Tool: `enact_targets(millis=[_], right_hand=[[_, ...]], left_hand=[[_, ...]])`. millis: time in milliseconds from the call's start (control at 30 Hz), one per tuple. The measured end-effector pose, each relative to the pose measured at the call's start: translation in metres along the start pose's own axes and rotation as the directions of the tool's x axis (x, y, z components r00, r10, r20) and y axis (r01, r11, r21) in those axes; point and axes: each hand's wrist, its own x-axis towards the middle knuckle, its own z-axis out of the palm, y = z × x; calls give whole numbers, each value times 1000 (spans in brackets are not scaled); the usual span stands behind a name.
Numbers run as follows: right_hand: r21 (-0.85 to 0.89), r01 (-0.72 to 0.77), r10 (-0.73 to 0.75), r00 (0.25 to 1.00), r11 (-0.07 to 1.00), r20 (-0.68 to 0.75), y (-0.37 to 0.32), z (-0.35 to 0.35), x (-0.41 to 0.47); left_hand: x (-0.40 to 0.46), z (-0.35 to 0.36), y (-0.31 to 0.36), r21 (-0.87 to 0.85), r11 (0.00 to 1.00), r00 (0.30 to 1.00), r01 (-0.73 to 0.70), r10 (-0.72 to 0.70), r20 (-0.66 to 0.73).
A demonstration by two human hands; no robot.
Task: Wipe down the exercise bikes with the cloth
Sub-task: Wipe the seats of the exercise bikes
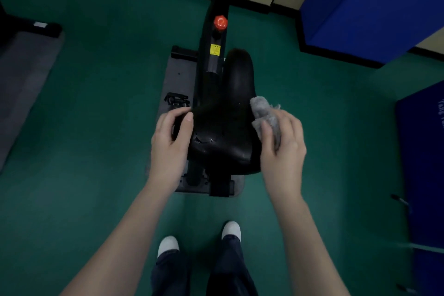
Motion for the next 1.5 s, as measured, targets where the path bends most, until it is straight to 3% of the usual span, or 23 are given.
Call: enact_targets(millis=[67,167,233,333,433,500,600,667,833,900,967,1067,1133,1333,1400,1500], right_hand=[[-37,67,-66,998,997,25,-13,9,-7],[-39,351,-340,925,936,171,-15,10,-27],[-9,391,-380,899,920,218,-6,-4,-24],[-62,227,-218,967,972,132,0,-14,-5],[43,-20,19,1000,999,15,-19,3,20],[44,111,-115,989,993,95,-35,17,24],[48,428,-414,830,903,373,-38,18,4],[106,440,-439,787,892,433,-27,1,0],[9,254,-248,937,967,244,-7,-14,23],[39,226,-229,953,973,197,-17,1,30],[82,324,-333,899,943,284,-30,12,27],[147,503,-507,721,852,473,-31,5,13],[197,559,-569,635,805,523,-16,-10,11],[253,556,-594,607,792,528,5,-23,21],[293,567,-618,546,770,565,-5,-14,27],[381,630,-698,383,676,605,-14,-7,39]], left_hand=[[0,0,1,-3,1000,1000,-6,6,-10],[0,1,2,-2,1000,1000,-7,7,-6],[-1,1,3,-5,1000,1000,-1,1,-3],[-1,-2,5,3,1000,1000,15,-15,19],[-4,-6,6,9,999,997,34,-35,72],[-11,-10,4,-17,999,994,49,-47,96],[-27,-16,-3,-44,998,993,46,-41,108],[-37,-18,-8,-38,998,994,42,-37,105],[-57,-12,-11,45,995,993,88,-91,69],[-61,-5,-9,85,991,993,102,-106,45],[-63,2,-8,114,988,995,100,-102,12],[-67,12,-7,102,987,992,122,-118,-44],[-69,17,-7,80,989,990,124,-118,-81],[-82,29,-4,52,989,977,136,-125,-173],[-87,36,-3,36,991,971,127,-117,-208],[-93,48,-3,2,990,953,140,-135,-270]])
